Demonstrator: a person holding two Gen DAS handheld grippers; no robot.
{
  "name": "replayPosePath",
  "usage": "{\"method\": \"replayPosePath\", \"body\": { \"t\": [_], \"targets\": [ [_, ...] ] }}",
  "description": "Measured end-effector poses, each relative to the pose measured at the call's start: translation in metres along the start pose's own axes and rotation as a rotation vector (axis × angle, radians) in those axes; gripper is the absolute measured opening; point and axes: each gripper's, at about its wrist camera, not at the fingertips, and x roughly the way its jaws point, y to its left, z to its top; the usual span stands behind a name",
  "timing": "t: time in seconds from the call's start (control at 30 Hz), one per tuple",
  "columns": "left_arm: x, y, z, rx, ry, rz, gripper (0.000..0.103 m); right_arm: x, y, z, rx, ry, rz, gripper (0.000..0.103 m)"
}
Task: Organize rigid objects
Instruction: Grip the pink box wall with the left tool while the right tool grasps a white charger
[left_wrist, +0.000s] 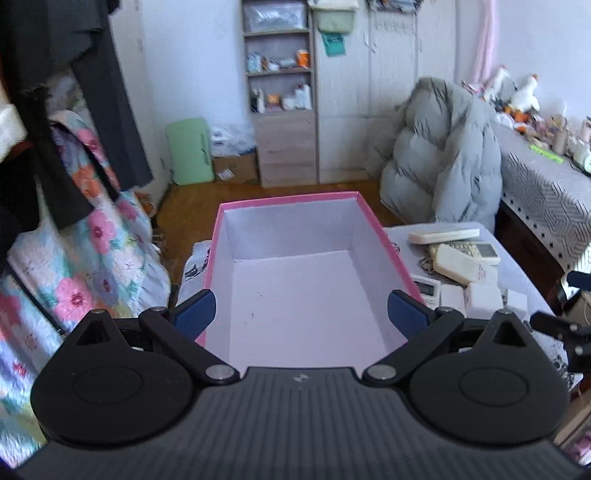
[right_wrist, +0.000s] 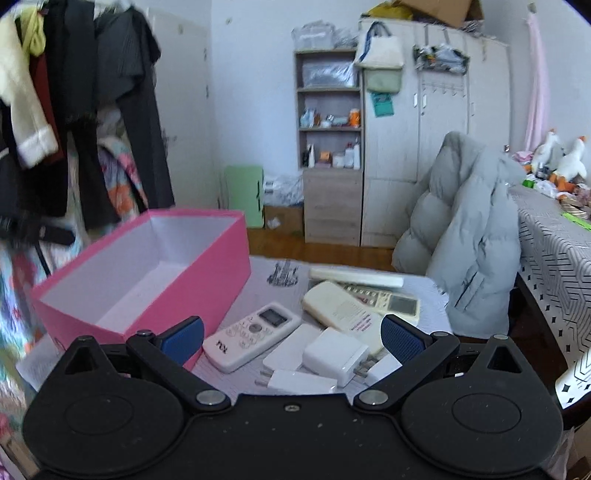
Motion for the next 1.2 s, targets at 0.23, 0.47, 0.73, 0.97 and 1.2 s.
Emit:
{"method": "replayPosePath", "body": {
  "t": [0.23, 0.47, 0.73, 0.97, 1.2],
  "targets": [
    [0.067, 0.045, 0.022, -0.040, 0.129, -0.016, 0.100, 0.029, 0.008, -0.015, 0.003, 0.109, -0.004, 0.103],
    [0.119, 0.066, 0.028, -0.016, 0.205, 0.007, 0.097, 0.039, 0.004, -0.022, -0.004, 0.113, -0.053, 0.103],
    [0.148, 0.086, 0.022, -0.140, 0.235, 0.087, 0.069, 0.064, -0.001, -0.028, 0.055, 0.177, -0.032, 0.103],
    [0.152, 0.084, 0.010, -0.143, 0.230, 0.168, 0.056, 0.077, 0.004, -0.041, 0.082, 0.205, -0.075, 0.103],
    [0.153, 0.084, 0.008, -0.163, 0.198, 0.202, 0.017, 0.079, 0.005, -0.055, 0.239, 0.157, -0.181, 0.097]
  ]
}}
